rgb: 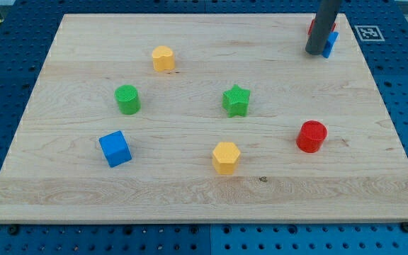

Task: Slide your arm to the yellow heart

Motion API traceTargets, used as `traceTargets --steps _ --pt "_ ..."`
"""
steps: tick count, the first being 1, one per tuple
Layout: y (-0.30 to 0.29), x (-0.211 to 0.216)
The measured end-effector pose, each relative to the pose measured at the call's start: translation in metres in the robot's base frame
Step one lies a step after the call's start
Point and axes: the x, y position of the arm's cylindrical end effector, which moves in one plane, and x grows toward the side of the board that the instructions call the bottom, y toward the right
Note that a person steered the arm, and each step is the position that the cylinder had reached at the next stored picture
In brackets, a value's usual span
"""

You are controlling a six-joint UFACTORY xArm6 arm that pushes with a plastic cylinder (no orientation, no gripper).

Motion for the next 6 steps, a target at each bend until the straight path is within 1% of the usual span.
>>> traceTargets --steps 1,2,3,4,5,6 --pt "-0.091 0.019" --pt "-0.198 0.024" --pt "-0.257 -0.013" --pt "-0.312 -0.039" --pt "-0.352 -0.019" --pt "-0.351 -0.008"
